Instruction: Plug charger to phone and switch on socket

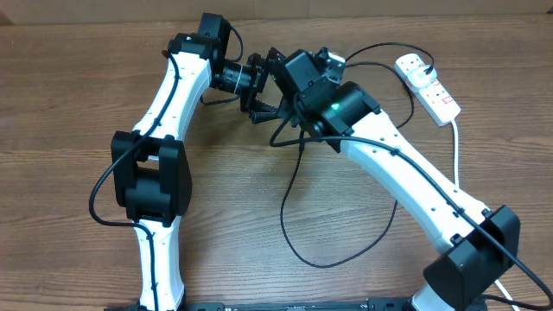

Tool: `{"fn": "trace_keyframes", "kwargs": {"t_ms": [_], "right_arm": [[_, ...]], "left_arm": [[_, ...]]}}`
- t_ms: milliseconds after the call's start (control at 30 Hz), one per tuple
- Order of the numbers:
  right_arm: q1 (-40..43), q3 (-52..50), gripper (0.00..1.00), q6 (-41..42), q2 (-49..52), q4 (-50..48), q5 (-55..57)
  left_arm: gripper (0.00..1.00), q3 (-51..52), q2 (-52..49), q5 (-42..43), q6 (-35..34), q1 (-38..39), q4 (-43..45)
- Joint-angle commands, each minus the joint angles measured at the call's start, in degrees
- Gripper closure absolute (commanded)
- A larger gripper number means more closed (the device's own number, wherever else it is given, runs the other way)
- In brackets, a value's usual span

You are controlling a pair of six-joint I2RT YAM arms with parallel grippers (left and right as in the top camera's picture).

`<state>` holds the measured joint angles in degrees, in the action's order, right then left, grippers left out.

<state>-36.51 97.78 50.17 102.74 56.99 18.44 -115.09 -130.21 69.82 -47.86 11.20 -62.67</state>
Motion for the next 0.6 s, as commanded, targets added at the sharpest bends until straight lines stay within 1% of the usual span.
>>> {"fn": "trace_keyframes", "kwargs": {"t_ms": [0, 67, 167, 300, 333, 433, 533, 567], "right_arm": [[2.47, 1.38, 0.96, 2.51, -0.79, -1.07, 1.99], [4.15, 1.38, 0.96, 6.64, -1.05, -0.96, 1.90], [6.78, 1.38, 0.96, 15.58, -1.16, -0.81, -0.33], [9.94, 1.33, 0.96, 26.64, -1.14, -0.85, -11.89], [10.54, 1.33, 0.96, 29.44, -1.14, -0.98, -14.97], [11.52, 1.33, 0.96, 36.02, -1.14, -2.01, -22.93], [11.52, 1.33, 0.96, 42.23, -1.14, -3.96, -28.46], [11.52, 1.33, 0.96, 43.78, -1.14, -4.28, -29.14]], "left_arm": [[0.00, -1.42, 0.24, -2.93, 0.72, -1.31, 0.83], [0.00, -1.42, 0.24, -2.86, 0.70, -1.88, 1.46], [0.00, -1.42, 0.24, -2.67, 0.44, -2.69, 1.40], [0.03, -1.42, 0.24, -1.70, -1.99, -3.19, 1.16], [0.04, -1.42, 0.24, -1.14, -2.91, -3.26, 1.18], [0.14, -1.42, 0.24, -0.74, -7.21, -3.26, 1.20], [0.24, -1.42, 0.24, -0.76, -11.47, -3.28, 1.22], [0.24, -1.42, 0.24, -0.72, -12.02, -3.28, 1.25]]}}
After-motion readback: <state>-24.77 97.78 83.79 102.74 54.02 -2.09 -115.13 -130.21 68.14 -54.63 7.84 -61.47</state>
